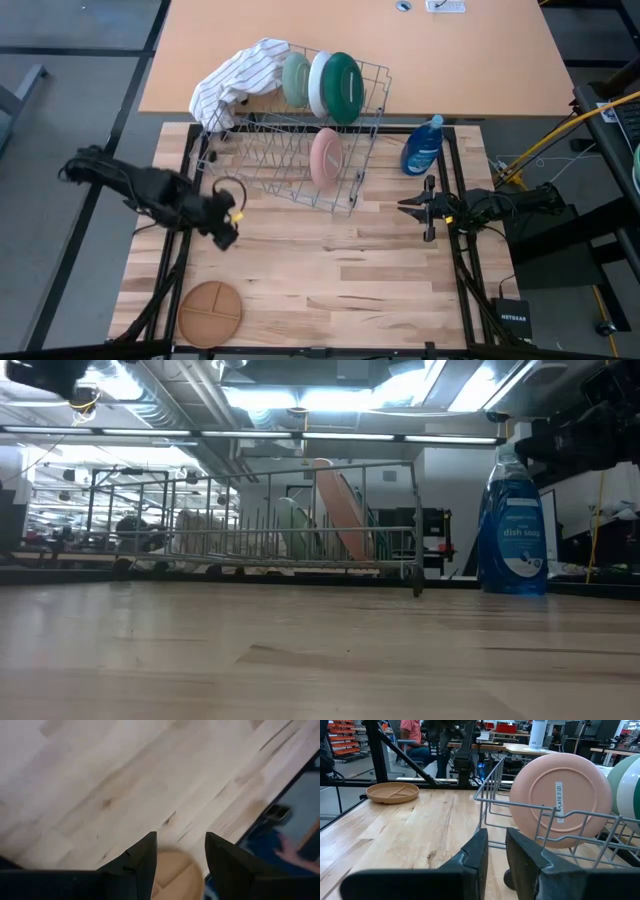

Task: Sort dishes
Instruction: Put the brown and yellow plate into the dish rack

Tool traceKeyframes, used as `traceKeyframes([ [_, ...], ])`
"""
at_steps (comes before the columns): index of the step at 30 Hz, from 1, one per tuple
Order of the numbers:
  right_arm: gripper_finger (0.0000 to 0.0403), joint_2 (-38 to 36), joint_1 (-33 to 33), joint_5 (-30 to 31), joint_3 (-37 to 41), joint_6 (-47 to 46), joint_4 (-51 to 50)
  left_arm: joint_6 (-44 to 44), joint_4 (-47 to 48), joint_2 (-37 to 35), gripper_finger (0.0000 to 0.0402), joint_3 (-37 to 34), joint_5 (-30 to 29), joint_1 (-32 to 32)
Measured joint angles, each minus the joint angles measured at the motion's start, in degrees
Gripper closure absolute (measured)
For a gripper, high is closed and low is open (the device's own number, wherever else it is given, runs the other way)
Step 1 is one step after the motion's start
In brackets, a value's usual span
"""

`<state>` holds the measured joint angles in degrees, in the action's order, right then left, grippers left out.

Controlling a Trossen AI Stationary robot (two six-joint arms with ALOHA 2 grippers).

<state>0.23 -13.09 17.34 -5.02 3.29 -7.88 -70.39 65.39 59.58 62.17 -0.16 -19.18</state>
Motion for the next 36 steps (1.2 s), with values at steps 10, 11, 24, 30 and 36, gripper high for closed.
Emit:
traceKeyframes([
  [10, 0.0331, 0.0, 0.0, 0.0, 0.0, 0.0, 0.0, -11.8, -5.2, 17.7, 0.0247, 0.0, 0.1, -19.9],
  [11, 0.0331, 0.0, 0.0, 0.0, 0.0, 0.0, 0.0, -12.9, -7.4, 19.5, 0.0247, 0.0, 0.7, -21.5],
  [24, 0.0331, 0.0, 0.0, 0.0, 0.0, 0.0, 0.0, -24.4, -30.4, 35.3, 0.0247, 0.0, 2.5, -35.5],
  [30, 0.0331, 0.0, 0.0, 0.0, 0.0, 0.0, 0.0, -27.6, -36.9, 37.7, 0.0247, 0.0, 2.3, -38.1],
  [36, 0.0331, 0.0, 0.0, 0.0, 0.0, 0.0, 0.0, -30.0, -40.6, 39.3, 0.0247, 0.0, 1.6, -39.9],
])
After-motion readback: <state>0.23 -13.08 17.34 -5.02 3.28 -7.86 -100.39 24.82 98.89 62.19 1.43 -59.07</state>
